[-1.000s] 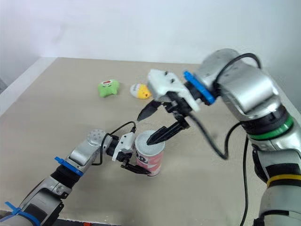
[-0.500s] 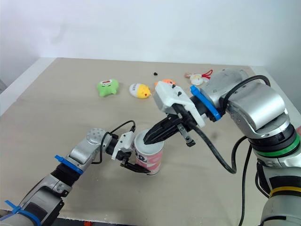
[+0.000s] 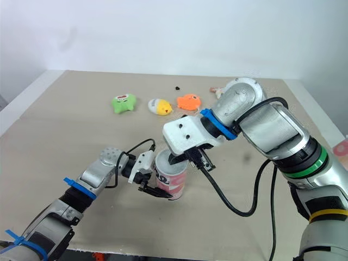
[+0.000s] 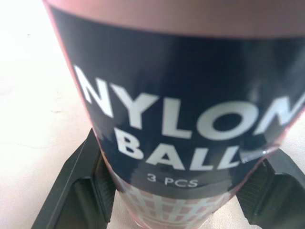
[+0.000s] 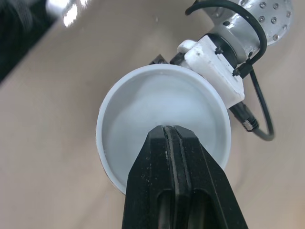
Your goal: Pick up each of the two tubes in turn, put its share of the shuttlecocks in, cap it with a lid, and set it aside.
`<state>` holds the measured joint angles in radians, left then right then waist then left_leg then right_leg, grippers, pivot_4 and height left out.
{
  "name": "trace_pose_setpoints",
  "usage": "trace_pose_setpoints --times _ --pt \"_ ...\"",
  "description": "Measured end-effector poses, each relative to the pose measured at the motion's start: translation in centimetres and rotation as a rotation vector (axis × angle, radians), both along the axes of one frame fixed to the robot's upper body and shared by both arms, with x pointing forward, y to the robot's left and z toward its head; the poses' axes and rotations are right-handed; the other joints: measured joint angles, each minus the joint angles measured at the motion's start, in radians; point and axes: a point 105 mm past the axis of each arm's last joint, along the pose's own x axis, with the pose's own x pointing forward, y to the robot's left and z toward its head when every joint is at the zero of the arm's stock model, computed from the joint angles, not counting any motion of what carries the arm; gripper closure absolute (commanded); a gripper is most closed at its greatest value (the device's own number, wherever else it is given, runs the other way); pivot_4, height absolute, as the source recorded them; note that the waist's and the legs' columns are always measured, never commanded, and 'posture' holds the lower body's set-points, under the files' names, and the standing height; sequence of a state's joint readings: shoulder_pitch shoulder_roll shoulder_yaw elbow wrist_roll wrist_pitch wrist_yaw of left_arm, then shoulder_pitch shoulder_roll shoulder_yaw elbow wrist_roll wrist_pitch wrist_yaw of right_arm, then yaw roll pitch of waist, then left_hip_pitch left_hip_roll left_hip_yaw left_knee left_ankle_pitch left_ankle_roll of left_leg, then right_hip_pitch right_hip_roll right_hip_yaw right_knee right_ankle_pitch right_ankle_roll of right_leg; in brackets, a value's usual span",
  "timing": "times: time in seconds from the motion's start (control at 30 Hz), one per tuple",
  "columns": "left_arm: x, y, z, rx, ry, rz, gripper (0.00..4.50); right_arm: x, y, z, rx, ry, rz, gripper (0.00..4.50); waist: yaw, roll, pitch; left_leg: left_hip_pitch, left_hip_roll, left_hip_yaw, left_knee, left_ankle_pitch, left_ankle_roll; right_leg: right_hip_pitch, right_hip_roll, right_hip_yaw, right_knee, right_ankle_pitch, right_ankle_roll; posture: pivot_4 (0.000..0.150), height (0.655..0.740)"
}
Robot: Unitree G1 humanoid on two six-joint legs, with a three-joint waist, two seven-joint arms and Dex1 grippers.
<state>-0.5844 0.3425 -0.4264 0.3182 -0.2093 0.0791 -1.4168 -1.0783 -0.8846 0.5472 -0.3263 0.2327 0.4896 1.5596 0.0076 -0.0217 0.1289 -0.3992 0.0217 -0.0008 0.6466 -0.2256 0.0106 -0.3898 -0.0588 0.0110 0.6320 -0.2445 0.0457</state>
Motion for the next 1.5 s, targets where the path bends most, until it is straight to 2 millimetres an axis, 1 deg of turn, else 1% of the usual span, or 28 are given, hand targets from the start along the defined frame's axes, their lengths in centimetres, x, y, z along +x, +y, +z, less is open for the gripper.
trace_pose_setpoints --times 0.03,0.13,0.17,0.23,0.27,0.33,0.4,0.43,0.47,0.5,0.57,0.6,0.63,0.73,0.77,0.8,0.97,1.07,1.13,1.2,1.3,1.33,1.4,1.43,1.47,1.5 --pt "0.0 0.1 -0.1 0.0 0.0 0.001 1.67 0.1 0.1 0.0 0.008 0.009 -0.007 4.47 0.0 -0.001 -0.001 0.001 0.001 0.0 0.0 0.0 0.0 0.0 0.0 0.0 0.0 0.0 -0.001 0.15 0.74" --pt "0.1 0.1 0.0 -0.005 -0.01 0.0 1.67 0.4 0.1 0.3 0.064 0.109 -0.069 4.47 0.0 -0.002 0.0 0.001 0.001 0.001 0.0 0.0 0.0 0.0 -0.002 0.0 0.0 0.002 -0.003 0.15 0.74" --pt "0.0 0.0 0.1 -0.012 -0.024 -0.006 1.67 0.5 0.0 0.5 0.102 0.187 -0.108 4.47 0.001 0.001 0.002 -0.001 0.001 0.001 0.0 0.0 0.0 -0.002 -0.004 -0.001 0.0 0.003 -0.004 0.15 0.74" --pt "-0.1 -0.1 0.3 -0.021 -0.038 -0.016 1.67 0.2 -0.3 1.2 0.16 0.251 -0.132 4.47 0.003 0.004 0.005 -0.005 0.001 0.001 0.0 0.0 0.0 -0.005 -0.006 -0.002 0.0 0.006 -0.009 0.15 0.74" --pt "-0.1 -0.2 0.4 -0.029 -0.047 -0.021 1.67 0.0 -0.7 1.9 0.21 0.286 -0.149 4.47 0.006 0.004 0.005 -0.007 0.0 0.001 0.0 0.0 0.0 -0.006 -0.004 -0.003 0.0 0.006 -0.009 0.15 0.74" --pt "-0.2 -0.5 0.5 -0.045 -0.064 -0.031 1.67 -0.2 -2.2 3.7 0.338 0.336 -0.215 4.47 0.011 0.004 0.005 -0.011 -0.001 0.0 0.0 0.0 0.0 -0.004 -0.006 -0.004 0.0 0.005 -0.008 0.15 0.74" --pt "-0.2 -0.6 0.7 -0.055 -0.083 -0.038 1.67 -0.5 -3.8 5.6 0.47 0.346 -0.291 4.47 0.012 0.004 0.006 -0.016 -0.003 0.002 0.001 0.0 0.0 -0.009 -0.008 -0.003 -0.001 0.006 -0.007 0.15 0.74" --pt "-0.2 -0.6 0.7 -0.057 -0.086 -0.039 1.67 -0.7 -4.3 6.1 0.505 0.346 -0.309 4.47 0.013 0.005 0.007 -0.017 -0.003 0.002 0.001 0.0 0.0 -0.01 -0.008 -0.002 -0.001 0.007 -0.006 0.15 0.74" --pt "-0.1 -0.7 0.8 -0.059 -0.1 -0.045 1.67 -1.0 -5.2 6.5 0.554 0.335 -0.359 4.47 0.015 0.005 0.007 -0.019 -0.004 0.002 0.002 0.0 0.0 -0.011 -0.008 -0.003 -0.001 0.007 -0.006 0.15 0.74" --pt "0.1 -0.8 0.9 -0.059 -0.101 -0.042 1.3 -1.1 -6.0 6.5 0.579 0.328 -0.408 4.18 0.017 0.005 0.009 -0.02 -0.003 0.002 0.004 0.0 0.0 -0.012 -0.008 -0.002 -0.001 0.008 -0.005 0.15 0.74" --pt "0.5 -0.6 0.7 -0.043 -0.1 -0.021 0.47 -1.1 -7.6 5.6 0.606 0.312 -0.516 3.45 0.018 0.005 0.011 -0.022 -0.003 0.002 0.007 0.001 0.001 -0.013 -0.007 -0.003 -0.001 0.01 -0.004 0.15 0.74" --pt "1.0 -0.1 0.0 -0.005 -0.075 0.015 0.13 -1.2 -8.2 4.9 0.618 0.304 -0.567 3.13 0.018 0.006 0.012 -0.023 -0.003 0.002 0.007 0.002 0.002 -0.013 -0.007 -0.002 -0.001 0.01 -0.002 0.15 0.74" --pt "1.2 0.5 -0.1 0.003 -0.053 0.032 0.0 -1.4 -8.8 4.1 0.624 0.308 -0.617 2.56 0.015 0.006 0.016 -0.025 -0.003 0.004 0.007 0.002 0.003 -0.016 -0.005 0.0 -0.001 0.009 0.003 0.15 0.74" --pt "1.4 0.6 0.2 0.002 -0.047 0.033 0.0 -1.9 -9.4 2.4 0.63 0.317 -0.699 1.04 0.009 0.011 0.02 -0.026 -0.002 0.005 0.007 0.003 0.003 -0.018 -0.002 0.002 -0.001 0.01 0.004 0.15 0.74" --pt "1.4 0.7 0.3 0.003 -0.044 0.033 0.0 -2.2 -9.6 2.0 0.637 0.317 -0.723 0.5 0.007 0.011 0.02 -0.026 -0.002 0.005 0.007 0.003 0.003 -0.017 0.0 0.003 0.0 0.011 0.005 0.15 0.74" --pt "1.5 0.7 0.3 0.005 -0.043 0.033 0.0 -2.3 -9.7 1.8 0.645 0.313 -0.737 0.05 0.006 0.01 0.02 -0.027 -0.002 0.003 0.007 0.003 0.003 -0.017 0.001 0.003 0.0 0.013 0.005 0.15 0.74" --pt "1.7 0.8 0.4 0.003 -0.068 0.037 0.0 -3.1 -10.3 -0.3 0.663 0.325 -0.835 0.05 0.005 0.009 0.021 -0.028 -0.003 0.003 0.006 0.002 0.004 -0.018 0.004 0.003 0.0 0.012 0.005 0.15 0.74" --pt "1.7 1.4 0.6 0.012 -0.07 0.039 0.0 -3.9 -10.0 -1.8 0.668 0.376 -0.857 0.05 0.004 0.005 0.024 -0.028 -0.002 0.003 0.006 0.002 0.004 -0.018 0.005 0.003 0.0 0.011 0.005 0.15 0.74" --pt "1.4 2.7 0.7 0.043 -0.075 0.031 0.0 -4.4 -10.0 -2.8 0.653 0.404 -0.874 0.05 0.0 0.005 0.025 -0.028 -0.001 0.003 0.006 0.002 0.004 -0.018 0.005 0.004 0.0 0.011 0.005 0.15 0.74" --pt "1.2 3.8 0.7 0.07 -0.075 0.032 0.0 -4.6 -9.9 -3.3 0.647 0.412 -0.882 0.05 0.0 0.005 0.025 -0.028 -0.001 0.002 0.006 0.002 0.004 -0.018 0.005 0.005 0.0 0.011 0.006 0.15 0.74" --pt "1.1 4.6 0.7 0.087 -0.076 0.047 0.0 -5.0 -9.6 -4.0 0.632 0.432 -0.874 0.05 0.0 0.005 0.025 -0.027 -0.001 0.002 0.006 0.002 0.004 -0.018 0.005 0.004 0.0 0.01 0.007 0.15 0.74" --pt "1.2 5.2 0.8 0.099 -0.081 0.059 0.0 -5.2 -9.4 -4.4 0.622 0.448 -0.873 0.05 0.001 0.005 0.025 -0.027 -0.001 0.002 0.006 0.002 0.004 -0.018 0.005 0.004 0.0 0.01 0.009 0.15 0.74" --pt "1.4 7.1 1.0 0.131 -0.114 0.1 0.0 -5.5 -8.8 -6.0 0.58 0.476 -0.867 0.05 -0.001 0.002 0.027 -0.027 0.001 0.003 0.007 0.002 0.004 -0.018 0.006 0.005 0.0 0.009 0.006 0.15 0.74" --pt "1.9 9.1 1.7 0.131 -0.122 0.174 0.0 -5.7 -8.2 -7.7 0.556 0.503 -0.868 0.05 -0.003 0.001 0.028 -0.027 0.005 0.003 0.007 0.002 0.004 -0.019 0.008 0.005 0.0 0.009 0.003 0.15 0.74" --pt "2.1 9.7 2.4 0.092 -0.126 0.208 0.0 -5.6 -7.8 -8.4 0.555 0.496 -0.865 0.05 -0.001 0.002 0.028 -0.027 0.006 0.003 0.007 0.002 0.003 -0.019 0.008 0.004 0.0 0.009 0.004 0.15 0.74" --pt "2.1 9.7 2.6 0.082 -0.129 0.213 0.0 -5.5 -7.6 -8.6 0.557 0.493 -0.863 0.05 0.0 0.002 0.028 -0.027 0.006 0.003 0.007 0.002 0.003 -0.018 0.008 0.004 0.0 0.009 0.004 0.15 0.74"
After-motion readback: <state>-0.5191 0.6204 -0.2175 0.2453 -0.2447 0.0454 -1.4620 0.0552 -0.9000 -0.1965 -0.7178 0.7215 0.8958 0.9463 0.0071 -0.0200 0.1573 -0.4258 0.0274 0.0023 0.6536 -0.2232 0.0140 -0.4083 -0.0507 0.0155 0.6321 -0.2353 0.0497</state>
